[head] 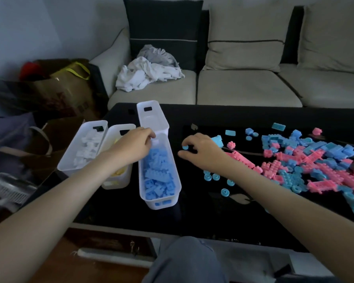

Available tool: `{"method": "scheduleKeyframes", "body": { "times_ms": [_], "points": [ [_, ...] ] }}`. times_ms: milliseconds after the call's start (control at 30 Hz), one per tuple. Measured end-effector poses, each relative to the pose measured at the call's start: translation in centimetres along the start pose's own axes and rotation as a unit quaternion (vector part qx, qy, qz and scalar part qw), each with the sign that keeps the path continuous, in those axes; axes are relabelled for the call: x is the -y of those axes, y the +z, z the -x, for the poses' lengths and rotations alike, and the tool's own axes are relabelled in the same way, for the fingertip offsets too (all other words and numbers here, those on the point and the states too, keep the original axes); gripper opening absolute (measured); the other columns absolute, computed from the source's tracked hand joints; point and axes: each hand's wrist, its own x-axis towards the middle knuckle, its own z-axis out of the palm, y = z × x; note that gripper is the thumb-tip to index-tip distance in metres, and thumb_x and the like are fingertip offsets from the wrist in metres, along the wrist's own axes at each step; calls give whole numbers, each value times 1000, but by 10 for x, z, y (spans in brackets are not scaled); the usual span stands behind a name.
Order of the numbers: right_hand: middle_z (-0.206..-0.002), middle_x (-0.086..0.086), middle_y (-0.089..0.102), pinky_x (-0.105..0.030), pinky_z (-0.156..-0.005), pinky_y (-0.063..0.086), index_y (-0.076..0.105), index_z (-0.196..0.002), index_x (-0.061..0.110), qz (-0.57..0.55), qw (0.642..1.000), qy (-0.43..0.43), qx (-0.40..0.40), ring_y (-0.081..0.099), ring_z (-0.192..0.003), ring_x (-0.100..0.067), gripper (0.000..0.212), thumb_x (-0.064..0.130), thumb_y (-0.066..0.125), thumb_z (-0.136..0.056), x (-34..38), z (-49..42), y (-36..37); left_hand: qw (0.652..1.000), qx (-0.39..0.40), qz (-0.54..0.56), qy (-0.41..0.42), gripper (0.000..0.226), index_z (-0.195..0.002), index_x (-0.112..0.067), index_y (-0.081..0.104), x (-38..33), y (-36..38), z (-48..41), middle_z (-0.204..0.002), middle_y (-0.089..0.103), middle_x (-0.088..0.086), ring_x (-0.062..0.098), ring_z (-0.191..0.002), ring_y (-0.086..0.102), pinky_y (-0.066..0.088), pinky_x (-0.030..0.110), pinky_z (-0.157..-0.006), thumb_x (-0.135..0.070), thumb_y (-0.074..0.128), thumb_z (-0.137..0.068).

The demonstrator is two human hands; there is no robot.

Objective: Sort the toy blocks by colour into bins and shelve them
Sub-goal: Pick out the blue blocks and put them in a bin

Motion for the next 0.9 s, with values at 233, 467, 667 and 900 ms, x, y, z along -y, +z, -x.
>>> {"method": "scheduleKeyframes", "body": {
  "times_ms": [233, 467, 667, 900],
  "points": [
    [-119, -16, 62, -33, -90, 41, 63, -115, 5, 83, 962, 254, -50, 56, -110, -32, 28, 16, 50, -93, -139, 17, -88, 990, 27, 16, 134, 33, -124, -17, 57, -88, 24, -43, -121, 54, 3, 21, -107, 57, 45, 31, -89, -14, 40, -95],
    [-128, -9, 59, -29, -96, 37, 56, -129, 13, 88, 959, 270, 1, 54, -116, -24, 36, 18, 52, -94, -227, 8, -120, 974, 88, 14, 210, 43, -135, -23, 47, -184, 69, -118, -127, 48, 3, 24, -108, 55, 48, 40, -88, -10, 38, -95],
    [-128, 3, 54, -38, -99, 24, 51, -129, 33, 247, 941, 226, 48, 35, -127, -19, 36, 35, 51, -93, -245, -32, -88, 963, 150, -44, 221, 63, -149, -26, 27, -221, 124, -173, -153, 26, 7, 29, -137, 31, 34, 42, -109, -2, 42, -92],
    [-112, -2, 60, -29, -92, 39, 60, -114, 20, 94, 975, 170, -107, 56, -105, -20, 24, 22, 56, -91, -250, 1, -108, 949, 187, -79, 240, 55, -146, -28, 34, -247, 166, -196, -141, 40, 9, 30, -133, 35, 37, 42, -106, -7, 39, -95]
  ]
}}
